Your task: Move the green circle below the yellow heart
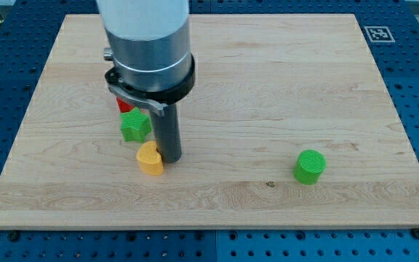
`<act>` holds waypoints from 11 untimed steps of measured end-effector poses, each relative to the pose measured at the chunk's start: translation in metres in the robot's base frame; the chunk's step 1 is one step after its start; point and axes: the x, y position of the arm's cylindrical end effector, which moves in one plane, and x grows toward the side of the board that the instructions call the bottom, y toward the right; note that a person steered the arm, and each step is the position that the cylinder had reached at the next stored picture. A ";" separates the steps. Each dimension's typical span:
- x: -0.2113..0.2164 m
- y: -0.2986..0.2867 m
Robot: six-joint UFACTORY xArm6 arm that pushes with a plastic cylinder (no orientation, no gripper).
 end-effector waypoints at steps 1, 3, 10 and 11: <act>0.000 -0.019; -0.029 0.053; 0.030 0.242; 0.032 0.221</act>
